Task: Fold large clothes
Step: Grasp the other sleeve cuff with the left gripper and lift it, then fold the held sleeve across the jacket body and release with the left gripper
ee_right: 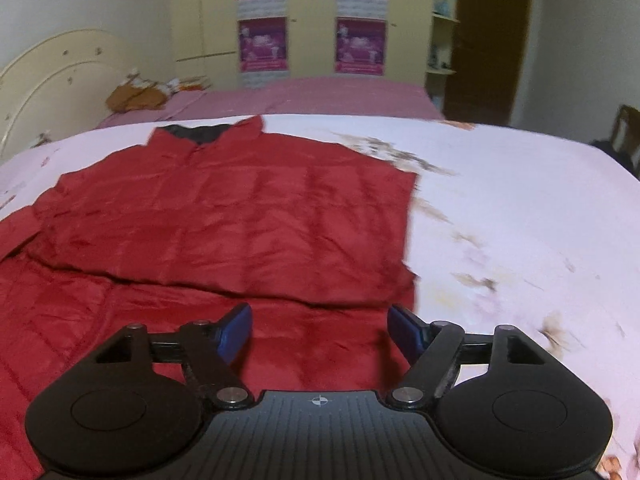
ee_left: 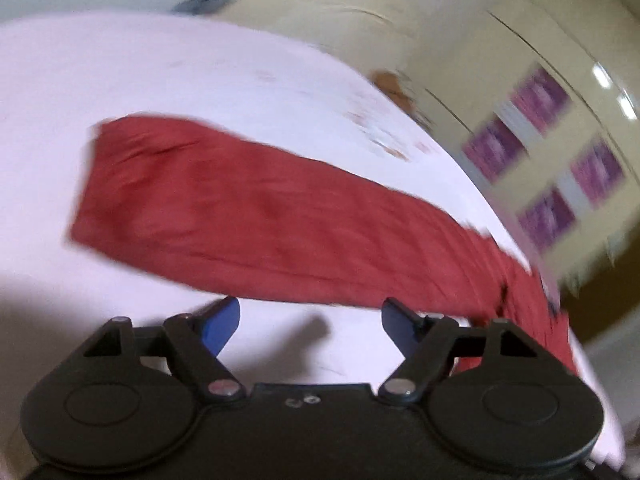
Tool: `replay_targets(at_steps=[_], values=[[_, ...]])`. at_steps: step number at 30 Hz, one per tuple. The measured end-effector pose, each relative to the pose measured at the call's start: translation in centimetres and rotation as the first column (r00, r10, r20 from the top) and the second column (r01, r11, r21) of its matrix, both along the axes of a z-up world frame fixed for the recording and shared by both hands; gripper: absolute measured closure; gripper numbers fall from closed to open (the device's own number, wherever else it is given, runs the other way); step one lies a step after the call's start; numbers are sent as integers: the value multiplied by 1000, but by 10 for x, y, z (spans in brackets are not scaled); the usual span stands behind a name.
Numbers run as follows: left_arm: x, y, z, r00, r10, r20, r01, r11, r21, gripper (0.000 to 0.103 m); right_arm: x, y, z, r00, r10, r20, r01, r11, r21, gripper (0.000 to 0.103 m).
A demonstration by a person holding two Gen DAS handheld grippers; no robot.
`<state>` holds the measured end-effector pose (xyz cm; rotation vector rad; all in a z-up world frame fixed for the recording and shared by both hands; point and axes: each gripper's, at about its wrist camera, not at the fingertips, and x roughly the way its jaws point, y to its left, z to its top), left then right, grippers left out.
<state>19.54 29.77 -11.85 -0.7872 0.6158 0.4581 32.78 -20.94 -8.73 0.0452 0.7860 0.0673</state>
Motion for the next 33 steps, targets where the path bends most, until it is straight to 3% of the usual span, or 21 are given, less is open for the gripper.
replay_targets(at_steps=[5, 10, 12, 13, 14, 16, 21, 25, 28, 30, 33], values=[[-19, 30, -17, 972, 194, 130, -165, 964, -208, 32, 8, 25, 4, 998, 68, 15, -68, 998, 0, 28], [-16, 46, -28, 920, 334, 204, -276, 924, -266, 37, 13, 36, 5, 997, 78, 22, -78, 997, -12, 28], [-6, 51, -28, 922, 338, 187, -289, 925, -246, 55, 16, 33, 3, 998, 54, 18, -53, 998, -23, 28], [1, 54, -27, 934, 319, 162, -280, 934, -224, 80, 17, 30, 1, 999, 35, 13, -35, 999, -24, 28], [8, 59, -28, 944, 300, 134, -269, 940, -209, 91, 18, 26, 0, 1000, 16, 6, -16, 1000, -23, 28], [11, 65, -24, 945, 296, 141, -269, 946, -183, 92, 19, 17, -2, 1000, -25, -5, 25, 999, -21, 28], [38, 48, 11, 958, 164, 236, -166, 986, -12, 97, 17, -2, 0, 997, -77, 1, 77, 997, -21, 28], [90, 10, 44, 960, -39, 279, 6, 993, 119, 96, 18, -14, -3, 994, -114, 3, 114, 993, -14, 28], [134, -34, 61, 939, -216, 267, 160, 963, 215, 96, 20, -25, -2, 988, -153, 10, 153, 988, 7, 28], [167, -70, 69, 922, -330, 205, 267, 921, 283, 96, 21, -31, 0, 985, -173, 21, 172, 985, 18, 28], [201, -125, 72, 869, -469, 156, 401, 853, 333, 94, 23, -39, 3, 980, -197, 27, 196, 980, 40, 28]])
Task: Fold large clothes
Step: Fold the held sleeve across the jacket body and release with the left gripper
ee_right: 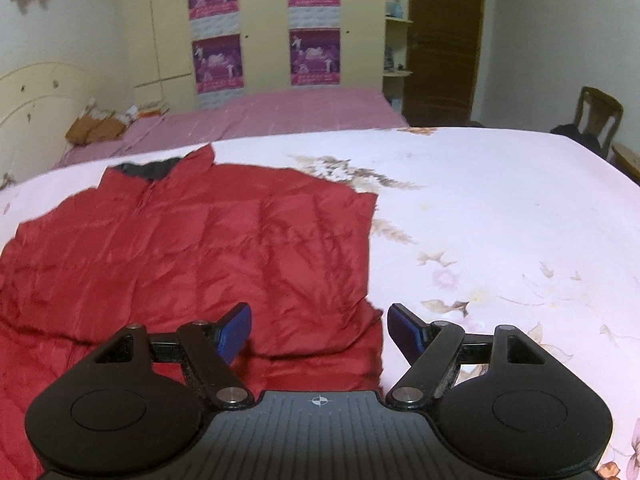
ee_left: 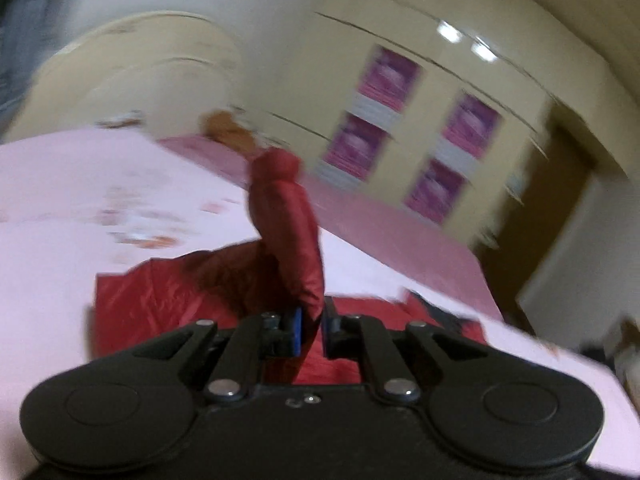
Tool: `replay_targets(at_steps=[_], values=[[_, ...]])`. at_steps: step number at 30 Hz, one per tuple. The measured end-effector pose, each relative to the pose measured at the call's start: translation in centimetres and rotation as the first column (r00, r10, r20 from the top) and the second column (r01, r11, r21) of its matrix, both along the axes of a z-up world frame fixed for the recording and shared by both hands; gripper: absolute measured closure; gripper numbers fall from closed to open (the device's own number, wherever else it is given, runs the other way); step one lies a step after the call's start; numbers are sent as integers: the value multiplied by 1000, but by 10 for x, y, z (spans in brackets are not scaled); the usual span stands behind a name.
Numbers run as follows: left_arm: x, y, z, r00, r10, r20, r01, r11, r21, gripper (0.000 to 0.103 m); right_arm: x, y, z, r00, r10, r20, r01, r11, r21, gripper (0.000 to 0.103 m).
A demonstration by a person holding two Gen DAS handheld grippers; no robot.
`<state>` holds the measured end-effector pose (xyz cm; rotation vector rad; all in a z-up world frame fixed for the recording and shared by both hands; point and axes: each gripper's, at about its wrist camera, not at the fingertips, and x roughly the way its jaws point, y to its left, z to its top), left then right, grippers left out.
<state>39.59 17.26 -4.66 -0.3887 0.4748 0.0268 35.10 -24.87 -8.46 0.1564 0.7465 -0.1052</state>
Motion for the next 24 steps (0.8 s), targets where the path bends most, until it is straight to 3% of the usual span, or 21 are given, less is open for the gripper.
replay_targets(at_steps=[6, 12, 19, 24], values=[[31, -76, -11, 981, -193, -27, 194, 980, 42, 94, 5, -15, 1, 999, -36, 4, 36, 999, 27, 28], [43, -120, -32, 943, -326, -72, 332, 938, 95, 94, 7, -37, -2, 997, -77, 8, 76, 995, 56, 28], [47, -161, -47, 893, -434, -115, 445, 891, 88, 94, 0, -59, -6, 995, -104, 0, 103, 992, 74, 28], [49, -192, -55, 860, -493, -133, 508, 852, 129, 94, -7, -78, -8, 993, -120, -7, 121, 990, 79, 28]])
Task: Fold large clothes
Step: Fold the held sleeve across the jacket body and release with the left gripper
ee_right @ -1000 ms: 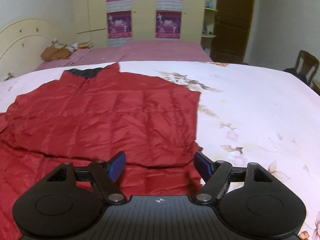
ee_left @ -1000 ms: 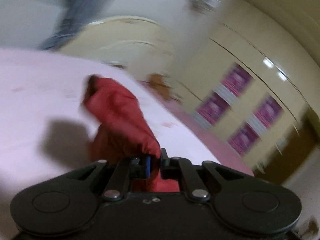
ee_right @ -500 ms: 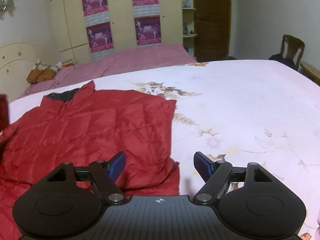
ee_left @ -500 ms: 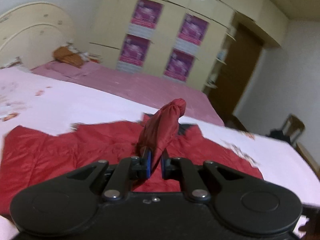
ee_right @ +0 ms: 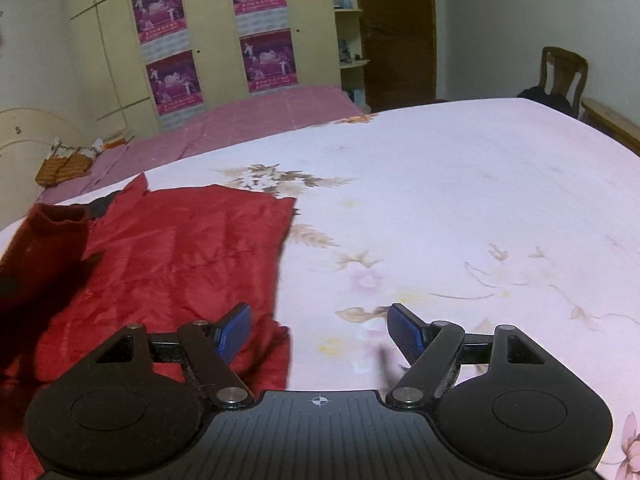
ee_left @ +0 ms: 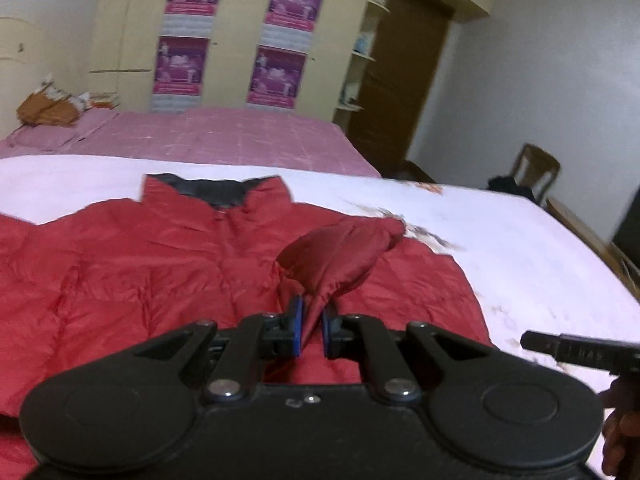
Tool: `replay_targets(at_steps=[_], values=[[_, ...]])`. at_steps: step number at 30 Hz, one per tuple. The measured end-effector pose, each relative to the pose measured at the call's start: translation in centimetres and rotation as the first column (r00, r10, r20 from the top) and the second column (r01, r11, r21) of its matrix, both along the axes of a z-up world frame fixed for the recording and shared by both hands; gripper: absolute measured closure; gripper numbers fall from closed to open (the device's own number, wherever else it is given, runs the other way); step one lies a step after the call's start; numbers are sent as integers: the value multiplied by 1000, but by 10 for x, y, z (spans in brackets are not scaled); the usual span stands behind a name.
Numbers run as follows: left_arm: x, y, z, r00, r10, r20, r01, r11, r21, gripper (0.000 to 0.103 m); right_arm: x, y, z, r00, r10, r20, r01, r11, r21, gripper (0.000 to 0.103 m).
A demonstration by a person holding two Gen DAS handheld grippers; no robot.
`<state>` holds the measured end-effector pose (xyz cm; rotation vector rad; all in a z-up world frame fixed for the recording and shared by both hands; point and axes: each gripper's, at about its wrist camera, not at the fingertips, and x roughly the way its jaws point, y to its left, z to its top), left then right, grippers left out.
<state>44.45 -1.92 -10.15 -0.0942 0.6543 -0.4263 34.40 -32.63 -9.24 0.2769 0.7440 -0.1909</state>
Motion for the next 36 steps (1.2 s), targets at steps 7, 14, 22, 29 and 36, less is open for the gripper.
replay_targets(at_steps=[7, 14, 22, 29, 36], values=[[1, -39, -11, 997, -76, 0, 76, 996, 54, 94, -9, -20, 0, 1000, -18, -9, 18, 1000, 9, 28], [-7, -57, -31, 972, -211, -106, 217, 975, 50, 50, -12, -27, 8, 1000, -15, -3, 15, 999, 30, 28], [-39, 48, 3, 1000, 11, 1, -11, 999, -37, 51, 4, -2, 22, 993, 86, 75, -97, 982, 162, 28], [-14, 158, -19, 961, 272, -47, -273, 962, -16, 56, 36, 31, 10, 984, 171, 55, -180, 943, 281, 64], [7, 161, -29, 969, 244, -43, -244, 970, 15, 56, 60, 51, -6, 974, 227, 1, -214, 919, 332, 49]])
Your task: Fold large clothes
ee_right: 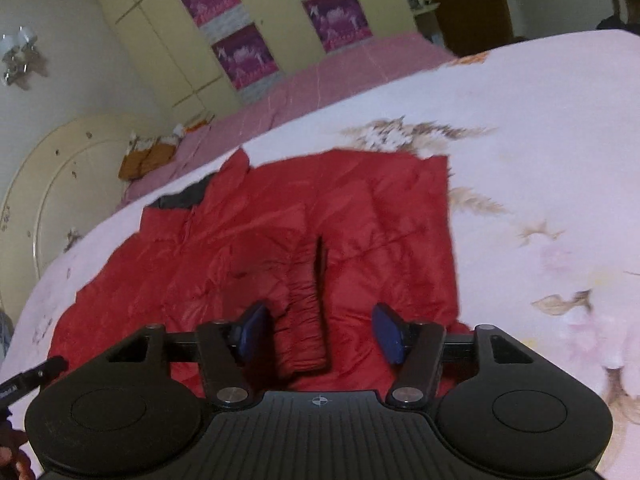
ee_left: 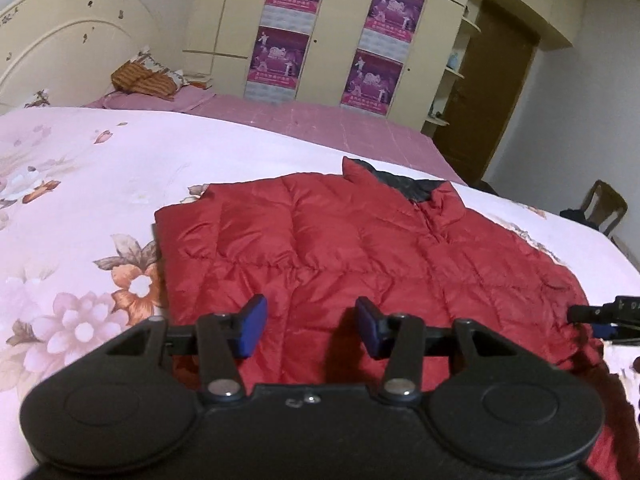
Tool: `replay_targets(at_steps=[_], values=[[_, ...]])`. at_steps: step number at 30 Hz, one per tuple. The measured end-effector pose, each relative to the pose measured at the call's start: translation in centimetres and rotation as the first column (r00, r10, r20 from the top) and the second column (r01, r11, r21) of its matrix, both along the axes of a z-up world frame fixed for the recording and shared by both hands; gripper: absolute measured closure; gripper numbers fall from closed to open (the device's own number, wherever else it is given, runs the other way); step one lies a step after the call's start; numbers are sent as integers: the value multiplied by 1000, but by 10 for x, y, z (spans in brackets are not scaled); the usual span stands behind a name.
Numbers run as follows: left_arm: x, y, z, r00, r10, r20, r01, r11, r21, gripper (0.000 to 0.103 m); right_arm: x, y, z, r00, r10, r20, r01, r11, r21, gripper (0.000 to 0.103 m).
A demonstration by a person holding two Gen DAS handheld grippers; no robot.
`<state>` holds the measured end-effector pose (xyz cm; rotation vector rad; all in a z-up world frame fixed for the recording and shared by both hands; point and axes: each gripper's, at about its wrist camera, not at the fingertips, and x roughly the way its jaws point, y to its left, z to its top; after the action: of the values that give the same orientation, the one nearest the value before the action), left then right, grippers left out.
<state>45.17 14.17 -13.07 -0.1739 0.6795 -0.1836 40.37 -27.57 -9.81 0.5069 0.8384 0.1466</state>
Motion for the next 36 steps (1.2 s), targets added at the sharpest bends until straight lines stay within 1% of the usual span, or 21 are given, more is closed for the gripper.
replay_targets(at_steps=[1, 2, 5, 7, 9, 10, 12, 14, 17, 18, 19, 20, 21, 23, 24, 26, 29, 31, 32, 34, 36], values=[[-2, -1, -1, 1000, -8, 4, 8, 1000, 6, 56, 0, 3, 1, 1000, 22, 5, -22, 1000, 2, 61], [-4, -1, -1, 1000, -16, 8, 15, 1000, 10, 56, -1, 6, 2, 999, 36, 3, -36, 999, -8, 83], [-10, 0, -1, 999, -37, 22, 37, 999, 22, 56, -15, 10, 9, 999, 23, 37, -21, 998, -53, 85], [-11, 2, -2, 998, -49, 38, 47, 998, 44, 56, -30, 10, 14, 998, 3, 61, 3, 996, -88, 85], [-9, 3, -4, 996, -66, 67, 61, 995, 84, 56, -39, 12, 13, 997, -20, 70, 28, 992, -123, 85], [-5, 3, -7, 994, -84, 66, 76, 991, 114, 56, -40, 15, 10, 997, -28, 66, 38, 988, -151, 85], [7, 1, -16, 994, -106, 9, 102, 979, 179, 54, -37, 21, -2, 999, -38, 39, 44, 983, -180, 85], [14, 6, -23, 993, -119, -11, 120, 979, 163, 54, -34, 24, -11, 998, -52, 26, 56, 981, -188, 85], [16, 14, -18, 993, -117, -9, 117, 983, 141, 56, -37, 30, -10, 997, -67, 41, 75, 974, -216, 84], [13, 20, -15, 994, -107, -1, 106, 987, 124, 54, -40, 28, -6, 996, -80, 47, 88, 973, -212, 70], [10, 26, -9, 995, -94, 18, 92, 990, 106, 49, -45, 27, 0, 993, -106, 61, 117, 967, -226, 53], [7, 32, -3, 995, -85, 45, 80, 992, 99, 47, -50, 25, 7, 986, -130, 101, 151, 959, -240, 30], [8, 36, 1, 995, -81, 65, 74, 993, 92, 47, -56, 23, 16, 979, -136, 151, 170, 955, -242, 30], [17, 39, 6, 994, -82, 78, 76, 994, 72, 47, -52, 26, 28, 978, -117, 175, 159, 955, -251, 31], [24, 39, 7, 993, -89, 75, 84, 994, 68, 47, -45, 31, 31, 978, -99, 182, 143, 959, -246, 45], [38, 31, 6, 991, -115, 64, 109, 990, 85, 47, -26, 44, 30, 986, -46, 161, 83, 970, -231, 66], [57, 20, -4, 990, -141, 30, 137, 983, 121, 47, 6, 81, 25, 986, 49, 157, -9, 969, -246, 67], [63, 20, -11, 991, -134, 27, 128, 980, 152, 47, 25, 110, 18, 983, 119, 141, -78, 960, -268, 67], [66, 24, -15, 993, -119, 23, 114, 982, 152, 46, 29, 121, 10, 981, 138, 136, -95, 954, -284, 67], [69, 35, -22, 996, -83, 16, 79, 984, 162, 45, 40, 137, -5, 981, 159, 107, -117, 939, -322, 67], [72, 49, -28, 999, -55, 0, 54, 986, 158, 45, 44, 135, -15, 986, 127, 104, -82, 932, -354, 67]])
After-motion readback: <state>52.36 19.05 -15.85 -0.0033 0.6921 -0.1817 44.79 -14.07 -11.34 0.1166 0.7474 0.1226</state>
